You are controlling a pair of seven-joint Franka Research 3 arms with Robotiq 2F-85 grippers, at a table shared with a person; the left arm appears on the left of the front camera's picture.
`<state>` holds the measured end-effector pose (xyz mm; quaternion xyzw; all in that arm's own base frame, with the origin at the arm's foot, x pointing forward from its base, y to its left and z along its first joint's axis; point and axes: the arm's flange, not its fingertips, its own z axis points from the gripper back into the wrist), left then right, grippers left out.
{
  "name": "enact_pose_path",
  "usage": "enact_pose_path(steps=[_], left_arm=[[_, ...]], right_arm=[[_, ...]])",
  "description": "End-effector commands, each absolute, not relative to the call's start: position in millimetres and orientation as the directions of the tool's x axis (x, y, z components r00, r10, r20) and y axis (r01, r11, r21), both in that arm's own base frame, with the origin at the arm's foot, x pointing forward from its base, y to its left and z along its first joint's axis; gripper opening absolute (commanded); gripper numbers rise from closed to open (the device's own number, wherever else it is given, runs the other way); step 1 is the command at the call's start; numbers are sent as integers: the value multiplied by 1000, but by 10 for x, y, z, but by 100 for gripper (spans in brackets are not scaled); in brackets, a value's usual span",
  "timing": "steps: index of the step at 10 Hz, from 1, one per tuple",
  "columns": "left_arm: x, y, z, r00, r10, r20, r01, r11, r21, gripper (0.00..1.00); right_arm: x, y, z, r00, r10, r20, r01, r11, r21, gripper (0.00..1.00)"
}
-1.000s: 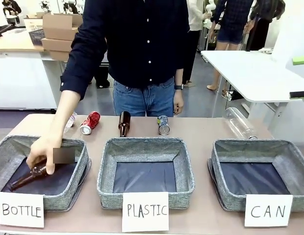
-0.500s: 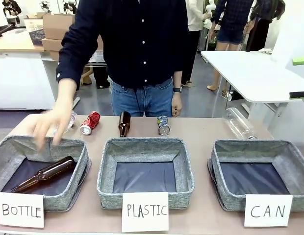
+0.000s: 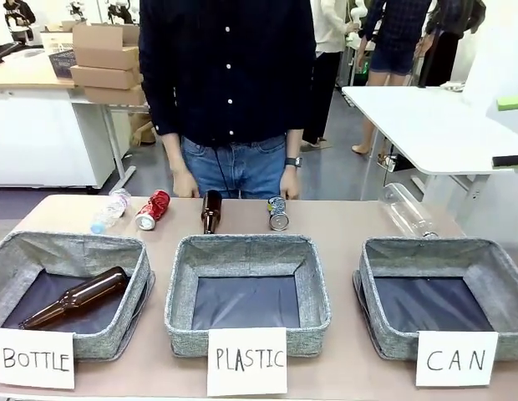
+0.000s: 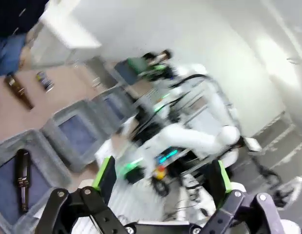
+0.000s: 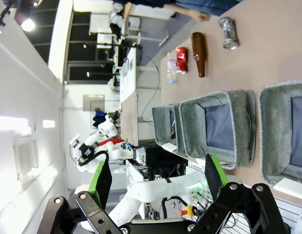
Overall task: Sort the can waste into the basket.
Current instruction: Pick up the can waste from the table and place it in the right Fabric basket.
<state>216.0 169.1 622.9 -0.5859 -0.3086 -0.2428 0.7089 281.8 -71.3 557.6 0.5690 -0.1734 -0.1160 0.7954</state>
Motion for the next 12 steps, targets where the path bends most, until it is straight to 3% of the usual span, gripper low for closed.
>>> enact_pose_path(steps=[1,4,6,7,8,12], left_arm=[[2924,742,5939,750,-185,635,645,413,-642,100],[3647,-253,5422,746,-379,548,658,547,-517,100],[4039,-901,4794,614,-532,583,770,566,-295,100],[4243,-997,4704,727,-378,573,667,586,-460,100],[3839,-890,5047,669,-485,563,733,555,-393,100],[3964,-973,4914,663,-483,572,737,556,-385,100]], right_arm=[[2855,-718,5596,910,-377,169,-47,313,949,100],[2855,-718,5596,910,-377,169,-47,313,949,100],[2855,-718,5596,910,-377,169,-47,313,949,100],[2855,-718,5596,910,-377,169,-47,313,949,100],[2855,-718,5596,910,-377,169,-47,313,949,100],[2855,-718,5596,910,-377,169,-47,313,949,100]])
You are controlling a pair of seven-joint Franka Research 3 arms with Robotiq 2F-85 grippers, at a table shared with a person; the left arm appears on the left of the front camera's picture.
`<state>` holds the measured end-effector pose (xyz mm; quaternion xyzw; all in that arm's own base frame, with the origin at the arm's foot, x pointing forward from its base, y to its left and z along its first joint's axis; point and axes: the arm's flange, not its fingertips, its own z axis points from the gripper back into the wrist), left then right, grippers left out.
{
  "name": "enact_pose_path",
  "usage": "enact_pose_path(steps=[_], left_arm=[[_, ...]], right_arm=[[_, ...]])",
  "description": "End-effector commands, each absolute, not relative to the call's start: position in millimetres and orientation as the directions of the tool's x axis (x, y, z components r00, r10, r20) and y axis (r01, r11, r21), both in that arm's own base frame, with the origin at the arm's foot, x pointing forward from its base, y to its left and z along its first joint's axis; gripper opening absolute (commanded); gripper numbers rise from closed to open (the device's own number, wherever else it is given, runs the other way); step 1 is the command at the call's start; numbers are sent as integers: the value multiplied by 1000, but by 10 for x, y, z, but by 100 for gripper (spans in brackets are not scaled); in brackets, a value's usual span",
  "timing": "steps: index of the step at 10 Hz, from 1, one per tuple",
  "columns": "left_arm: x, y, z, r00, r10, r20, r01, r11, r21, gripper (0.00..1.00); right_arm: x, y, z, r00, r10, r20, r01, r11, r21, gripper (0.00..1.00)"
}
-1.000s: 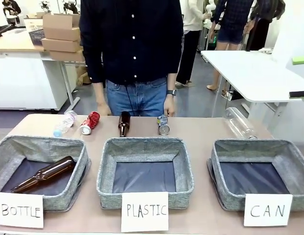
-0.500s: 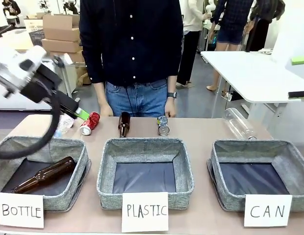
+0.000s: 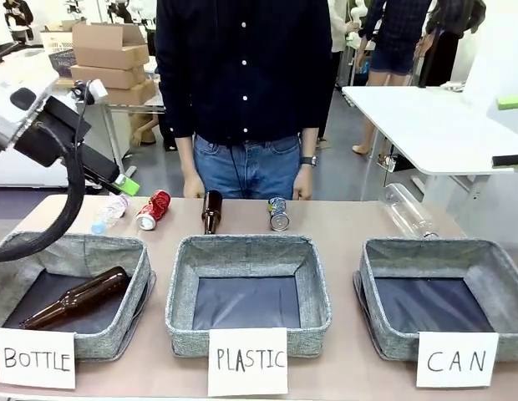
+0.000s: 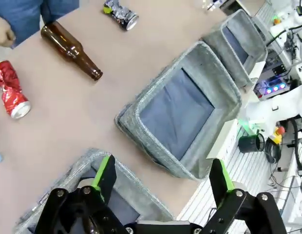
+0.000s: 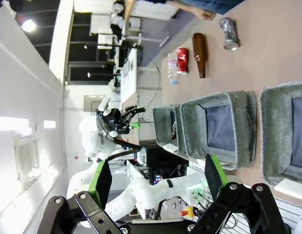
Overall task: Sort the can waste into the basket.
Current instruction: Pick up the can waste from the table and place it in the right Fabric basket.
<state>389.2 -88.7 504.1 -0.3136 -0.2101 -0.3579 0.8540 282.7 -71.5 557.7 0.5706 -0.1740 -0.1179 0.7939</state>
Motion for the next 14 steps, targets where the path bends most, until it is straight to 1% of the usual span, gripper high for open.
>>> enact_pose_path(steps=[1,2,4,5,6,7,9,10,12,14], left_arm=[[4235,-1125,4879,686,-552,475,715,634,-295,100],[4621,-1253,4901,716,-554,425,665,727,-173,100],[5326,-1325,4940,788,-480,386,528,849,-22,100],[5616,-1352,4884,812,-444,379,468,883,32,100],[5933,-1348,4774,855,-407,322,414,909,49,100],[6180,-1303,4634,881,-383,278,393,919,20,100],[6535,-1249,4294,895,-390,215,408,912,-45,100],[6674,-1257,4129,893,-413,177,434,894,-106,100],[6864,-1271,3886,915,-380,136,394,913,-102,100],[6987,-1252,3598,935,-349,66,353,933,-72,100]], right_arm=[[2855,-718,5596,910,-377,169,-47,313,949,100],[2855,-718,5596,910,-377,169,-47,313,949,100],[2855,-718,5596,910,-377,169,-47,313,949,100],[2855,-718,5596,910,-377,169,-47,313,949,100],[2855,-718,5596,910,-377,169,-47,313,949,100],[2855,-718,5596,910,-377,169,-47,313,949,100],[2855,-718,5596,910,-377,169,-47,313,949,100],[2855,-718,5596,910,-377,169,-47,313,949,100],[2855,-718,5596,910,-377,169,-47,313,949,100],[2855,-718,5596,910,-377,169,-47,313,949,100]])
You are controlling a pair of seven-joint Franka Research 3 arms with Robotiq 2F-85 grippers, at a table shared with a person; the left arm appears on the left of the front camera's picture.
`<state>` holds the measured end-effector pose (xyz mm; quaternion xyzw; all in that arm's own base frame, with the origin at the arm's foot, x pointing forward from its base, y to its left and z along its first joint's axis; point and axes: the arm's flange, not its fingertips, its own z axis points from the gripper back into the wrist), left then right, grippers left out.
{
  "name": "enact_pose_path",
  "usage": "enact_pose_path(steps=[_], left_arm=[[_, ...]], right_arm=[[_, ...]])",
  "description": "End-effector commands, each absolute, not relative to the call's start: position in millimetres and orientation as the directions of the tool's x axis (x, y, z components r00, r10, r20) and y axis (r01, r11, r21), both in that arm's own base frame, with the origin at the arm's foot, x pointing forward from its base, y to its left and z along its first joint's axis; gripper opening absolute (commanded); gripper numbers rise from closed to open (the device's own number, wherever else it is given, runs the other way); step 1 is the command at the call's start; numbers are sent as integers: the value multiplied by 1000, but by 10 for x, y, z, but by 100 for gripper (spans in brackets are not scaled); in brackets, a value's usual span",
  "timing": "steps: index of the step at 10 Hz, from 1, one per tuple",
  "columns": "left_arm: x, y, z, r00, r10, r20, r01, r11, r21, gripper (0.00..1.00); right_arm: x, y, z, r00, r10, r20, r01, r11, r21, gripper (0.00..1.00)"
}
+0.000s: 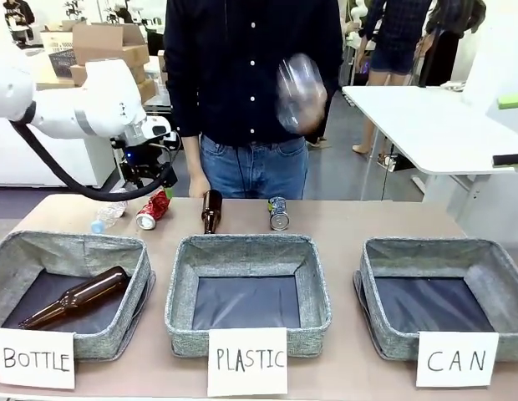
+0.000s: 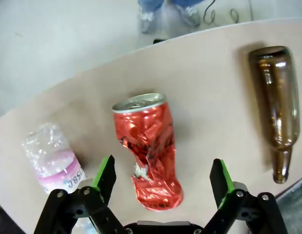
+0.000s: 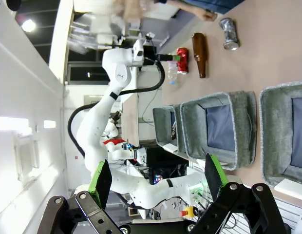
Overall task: Sort the can waste into the basket.
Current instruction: Pick up the can waste from the table and place it in the right Fabric basket.
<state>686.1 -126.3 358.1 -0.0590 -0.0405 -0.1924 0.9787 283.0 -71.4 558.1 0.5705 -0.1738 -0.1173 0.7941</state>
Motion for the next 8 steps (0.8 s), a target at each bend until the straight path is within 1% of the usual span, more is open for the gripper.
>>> enact_pose_path(steps=[1,4,6,7,8], left_arm=[[7009,-1261,3513,937,-347,42,349,933,-87,100],[7053,-1275,3301,935,-354,-15,350,929,-117,100],[7054,-1270,3305,940,-339,-18,335,935,-119,100],[7051,-1272,3313,942,-335,-14,331,937,-111,82],[7038,-1286,3297,941,-338,-25,334,937,-101,40]], right_arm=[[2855,-718,5596,910,-377,169,-47,313,949,100],[2855,-718,5596,910,-377,169,-47,313,949,100],[2855,-718,5596,910,-377,169,-47,313,949,100],[2855,-718,5596,910,-377,169,-47,313,949,100],[2855,-718,5596,910,-377,169,-47,313,949,100]])
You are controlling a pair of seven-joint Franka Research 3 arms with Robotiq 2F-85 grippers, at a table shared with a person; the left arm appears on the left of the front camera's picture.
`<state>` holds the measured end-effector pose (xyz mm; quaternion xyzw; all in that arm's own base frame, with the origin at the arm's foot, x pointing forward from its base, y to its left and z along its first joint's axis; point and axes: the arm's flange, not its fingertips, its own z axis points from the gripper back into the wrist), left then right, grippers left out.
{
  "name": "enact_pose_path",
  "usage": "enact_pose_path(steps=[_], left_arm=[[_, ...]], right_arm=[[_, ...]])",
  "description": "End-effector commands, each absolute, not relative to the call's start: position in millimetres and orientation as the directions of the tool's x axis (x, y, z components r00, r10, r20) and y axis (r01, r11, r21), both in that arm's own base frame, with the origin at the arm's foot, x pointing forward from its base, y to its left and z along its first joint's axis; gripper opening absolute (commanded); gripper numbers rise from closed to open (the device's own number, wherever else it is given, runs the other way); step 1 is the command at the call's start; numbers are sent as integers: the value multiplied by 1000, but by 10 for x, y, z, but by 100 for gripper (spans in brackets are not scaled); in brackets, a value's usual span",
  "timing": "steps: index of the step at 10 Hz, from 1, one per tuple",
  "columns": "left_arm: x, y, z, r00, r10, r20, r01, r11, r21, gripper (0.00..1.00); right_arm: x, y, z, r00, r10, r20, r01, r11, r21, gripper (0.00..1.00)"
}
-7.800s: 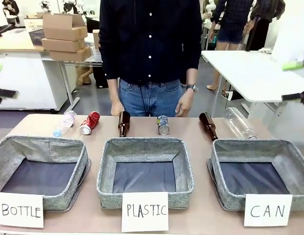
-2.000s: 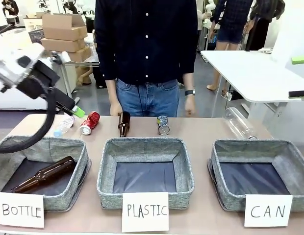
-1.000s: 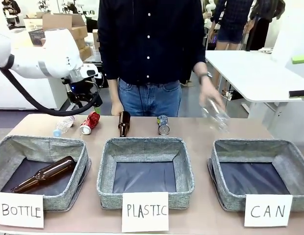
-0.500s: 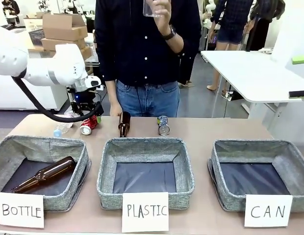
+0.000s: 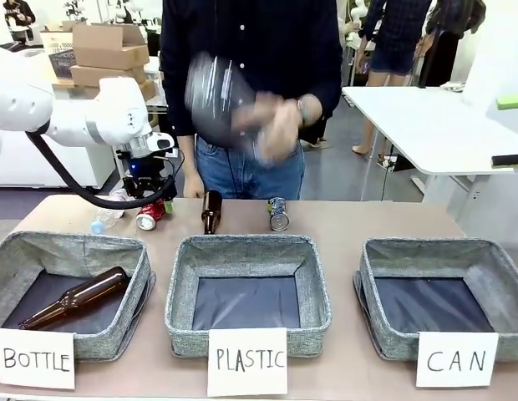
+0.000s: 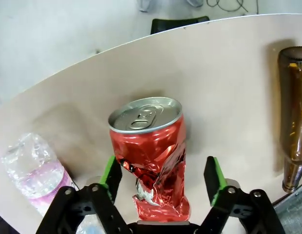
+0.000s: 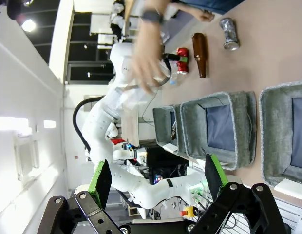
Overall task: Sort the can waste into the basket.
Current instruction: Pick up the can waste from the table and place it in the right Fabric basket.
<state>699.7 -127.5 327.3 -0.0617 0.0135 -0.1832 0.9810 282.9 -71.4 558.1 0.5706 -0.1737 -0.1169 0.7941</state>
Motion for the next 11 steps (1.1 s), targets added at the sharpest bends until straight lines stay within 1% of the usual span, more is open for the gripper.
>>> enact_pose_path(steps=[1,2,4,5,6,9,10,11], left_arm=[[7028,-1297,3280,939,-342,-31,337,936,-98,22],[7026,-1297,3267,939,-342,-36,337,936,-102,0],[7019,-1275,3230,942,-333,-49,326,939,-112,0],[7016,-1256,3205,943,-329,-54,321,939,-121,3],[7008,-1239,3188,944,-326,-59,317,940,-125,0],[6956,-1214,3266,947,-319,-37,311,939,-144,0],[6871,-1203,3412,954,-300,-19,294,942,-160,0],[6625,-1177,3798,942,-334,27,333,922,-199,0]], right_arm=[[2855,-718,5596,910,-377,169,-47,313,949,100],[2855,-718,5596,910,-377,169,-47,313,949,100],[2855,-718,5596,910,-377,169,-47,313,949,100],[2855,-718,5596,910,-377,169,-47,313,949,100],[2855,-718,5596,910,-377,169,-47,313,949,100],[2855,-718,5596,910,-377,169,-47,313,949,100],[2855,-718,5596,910,-377,169,-47,313,949,100],[2855,-718,5596,910,-377,169,-47,313,949,100]])
